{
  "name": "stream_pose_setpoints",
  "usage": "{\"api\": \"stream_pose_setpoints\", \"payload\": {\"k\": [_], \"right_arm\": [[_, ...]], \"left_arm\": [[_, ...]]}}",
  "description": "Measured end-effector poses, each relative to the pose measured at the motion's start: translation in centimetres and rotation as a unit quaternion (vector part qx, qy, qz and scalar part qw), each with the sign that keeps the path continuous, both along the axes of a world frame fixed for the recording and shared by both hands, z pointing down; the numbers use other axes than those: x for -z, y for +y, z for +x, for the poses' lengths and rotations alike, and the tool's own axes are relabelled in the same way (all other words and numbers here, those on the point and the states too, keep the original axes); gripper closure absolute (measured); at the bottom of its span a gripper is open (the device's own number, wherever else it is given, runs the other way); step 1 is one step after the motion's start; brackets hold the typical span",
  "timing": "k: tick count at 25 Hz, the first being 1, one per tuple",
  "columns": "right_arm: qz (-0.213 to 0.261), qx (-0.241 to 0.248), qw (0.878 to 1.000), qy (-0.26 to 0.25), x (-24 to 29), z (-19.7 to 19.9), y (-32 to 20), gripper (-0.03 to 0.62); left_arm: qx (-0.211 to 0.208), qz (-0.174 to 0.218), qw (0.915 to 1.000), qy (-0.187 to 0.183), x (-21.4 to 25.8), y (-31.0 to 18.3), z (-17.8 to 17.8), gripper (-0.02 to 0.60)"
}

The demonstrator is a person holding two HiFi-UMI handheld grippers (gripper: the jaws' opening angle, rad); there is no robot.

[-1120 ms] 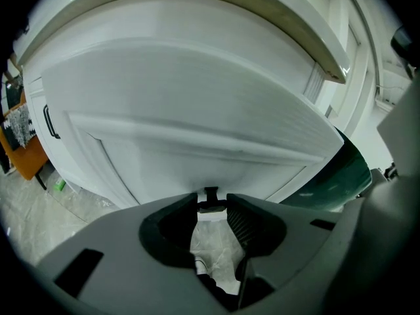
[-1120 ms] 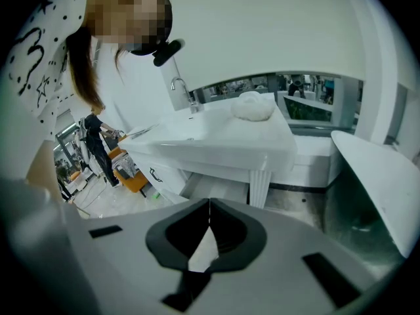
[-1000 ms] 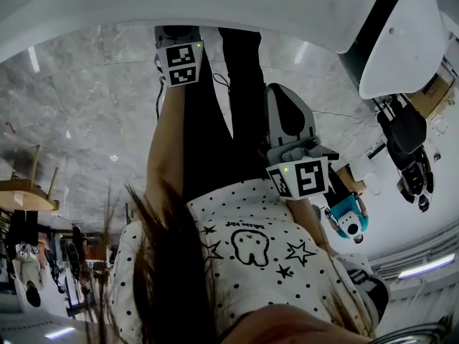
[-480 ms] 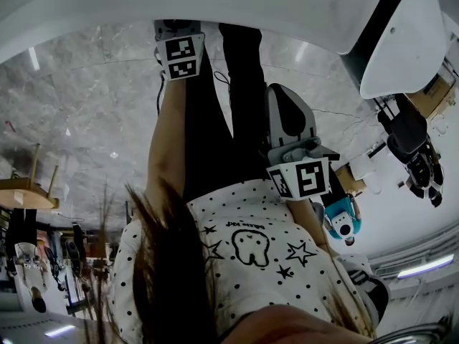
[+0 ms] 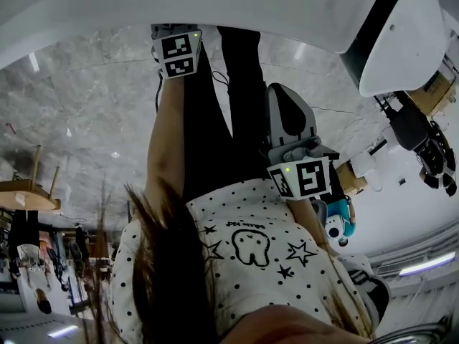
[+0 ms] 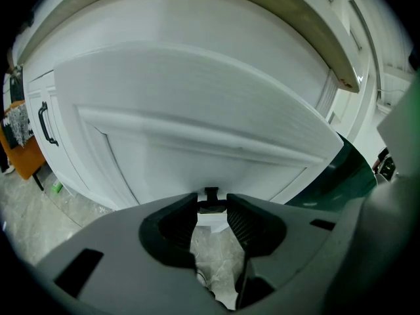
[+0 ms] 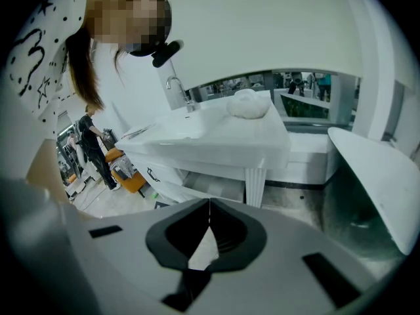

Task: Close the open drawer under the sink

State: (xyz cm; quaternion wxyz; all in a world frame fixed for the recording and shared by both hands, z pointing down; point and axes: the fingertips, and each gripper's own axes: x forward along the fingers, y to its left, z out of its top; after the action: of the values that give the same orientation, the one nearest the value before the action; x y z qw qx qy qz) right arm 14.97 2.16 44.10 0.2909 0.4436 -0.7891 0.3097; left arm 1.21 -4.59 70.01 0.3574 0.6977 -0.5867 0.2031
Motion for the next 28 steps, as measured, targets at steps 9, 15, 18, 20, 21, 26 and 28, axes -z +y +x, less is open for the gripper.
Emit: {"api": "stream_pose_setpoints", "payload": {"k": [9,15,18,20,21,26,28], "right_arm": [[-0.004,-0.004,1.000,0.002,-0.4,-0.1,-0.2,0.580],[-0.006,-0.003,1.000,0.002,-0.5,-0.2,-0.1,0.580],[-0.005,-0.005,1.000,0.003,-0.5,-0.1,-0.1,0.580],[-0.005,-0.007,1.000,0.003,-0.5,0.1,-0.1,0.580],[-0.006,-0.007,1.000,0.003,-0.5,0.1,0.0,0.580],[-0.008,-0.007,1.000,0.003,-0.6,0.1,0.0,0.580],[-0.009,-0.007,1.000,0.004,-0.6,0.1,0.0,0.580]], "left_arm": [[0.006,-0.001,1.0000,0.001,-0.3,-0.3,-0.5,0.439],[0.009,0.001,1.0000,0.001,-0.3,-0.6,-0.6,0.439],[0.010,0.004,0.9999,0.000,-0.2,-0.9,-0.7,0.439],[0.011,0.005,0.9999,-0.001,-0.1,-1.0,-0.8,0.439],[0.012,0.006,0.9999,-0.001,-0.1,-1.0,-0.8,0.439],[0.012,0.009,0.9999,-0.001,0.0,-1.3,-0.8,0.439],[0.011,0.009,0.9999,0.000,-0.1,-1.4,-0.8,0.439]]}}
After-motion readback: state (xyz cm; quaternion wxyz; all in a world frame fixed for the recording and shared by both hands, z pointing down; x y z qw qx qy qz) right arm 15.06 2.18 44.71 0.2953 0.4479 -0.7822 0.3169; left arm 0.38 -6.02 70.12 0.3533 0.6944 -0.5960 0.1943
